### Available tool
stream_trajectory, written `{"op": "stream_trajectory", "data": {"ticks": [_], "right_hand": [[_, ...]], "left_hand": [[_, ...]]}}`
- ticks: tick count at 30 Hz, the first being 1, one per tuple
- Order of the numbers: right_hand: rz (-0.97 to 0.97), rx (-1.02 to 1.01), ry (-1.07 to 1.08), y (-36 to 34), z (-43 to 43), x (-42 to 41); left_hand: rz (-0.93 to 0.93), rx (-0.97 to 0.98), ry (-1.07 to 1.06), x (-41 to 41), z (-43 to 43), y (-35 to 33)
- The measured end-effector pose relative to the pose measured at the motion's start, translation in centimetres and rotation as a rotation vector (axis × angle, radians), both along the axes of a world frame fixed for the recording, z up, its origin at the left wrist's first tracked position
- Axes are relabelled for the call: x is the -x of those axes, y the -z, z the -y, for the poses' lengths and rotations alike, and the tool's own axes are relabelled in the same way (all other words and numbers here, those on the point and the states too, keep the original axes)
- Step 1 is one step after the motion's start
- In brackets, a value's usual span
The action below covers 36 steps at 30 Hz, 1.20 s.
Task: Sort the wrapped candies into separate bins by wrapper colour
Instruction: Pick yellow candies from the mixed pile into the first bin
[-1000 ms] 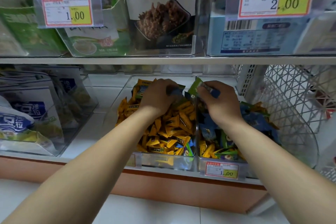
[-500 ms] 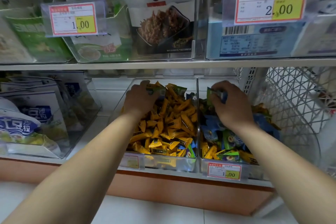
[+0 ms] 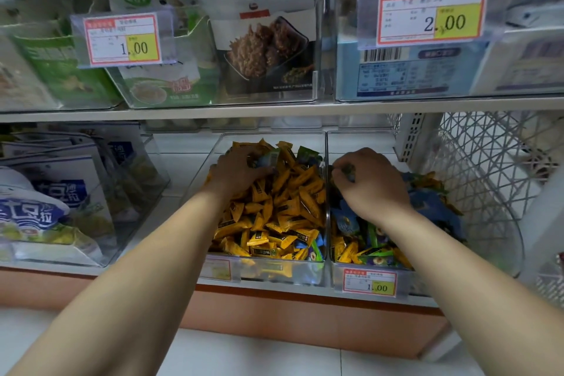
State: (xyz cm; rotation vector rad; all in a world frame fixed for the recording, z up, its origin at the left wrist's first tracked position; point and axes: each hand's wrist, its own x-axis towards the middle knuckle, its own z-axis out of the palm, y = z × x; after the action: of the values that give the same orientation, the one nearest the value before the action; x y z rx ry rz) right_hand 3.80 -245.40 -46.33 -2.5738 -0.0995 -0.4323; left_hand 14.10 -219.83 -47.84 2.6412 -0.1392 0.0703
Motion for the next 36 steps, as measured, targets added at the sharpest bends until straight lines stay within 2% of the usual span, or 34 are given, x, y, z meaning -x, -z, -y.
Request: {"op": "stream_trajectory", "data": {"ticks": [3,9,12,15,17,19,21,23,25,27,30,32,34,36], "right_hand": [[0.048,-0.012,-0.002,-0.2,-0.4,0.2],[0.053,-0.043,-0.042,-0.5,-1.3,0.3],[0.072,-0.119,-0.038,-0.8,-1.8,0.5],[0.095,-0.375,-0.088,-1.4,-2.9,0.9],[0.042,-0.558,-0.129,-2.1,-4.0,1.3],[-0.062,-0.674,-0.154,-2.5,-5.1,1.6],[-0.252,-0.786,-0.176,-2.7,-6.0,2.2],[-0.444,-0.982,-0.206,-2.9,-6.4,2.9],[-0.515,-1.156,-0.212,-3.2,-6.2,3.3],[-0.514,-1.218,-0.218,-3.2,-5.5,3.4],[-0.474,-1.227,-0.216,-3.0,-4.4,3.5],[-0.382,-1.170,-0.189,-3.0,-3.7,3.4],[-0.197,-0.966,-0.125,-2.8,-2.5,3.2],[-0.008,-0.569,-0.034,-2.3,-0.6,2.7]], "left_hand": [[0.106,0.155,0.002,0.5,-0.7,-0.2],[0.248,0.200,-0.063,1.8,-1.8,-1.7],[0.251,0.300,-0.061,3.3,-1.4,-2.7],[0.202,0.502,0.002,5.9,0.1,-3.5],[0.160,0.628,0.097,8.2,1.4,-3.8],[0.152,0.650,0.144,9.8,2.6,-3.8],[0.154,0.670,0.160,11.0,3.6,-3.7],[0.127,0.733,0.145,11.8,4.5,-3.7],[0.064,0.789,0.109,12.4,5.1,-3.7],[0.001,0.852,0.085,13.0,5.5,-3.5],[-0.089,1.005,0.059,13.4,5.7,-3.0],[-0.146,1.061,0.106,13.4,5.8,-2.7],[-0.097,0.952,0.131,12.9,5.6,-2.3],[-0.012,0.732,0.092,12.1,5.4,-1.7]]}}
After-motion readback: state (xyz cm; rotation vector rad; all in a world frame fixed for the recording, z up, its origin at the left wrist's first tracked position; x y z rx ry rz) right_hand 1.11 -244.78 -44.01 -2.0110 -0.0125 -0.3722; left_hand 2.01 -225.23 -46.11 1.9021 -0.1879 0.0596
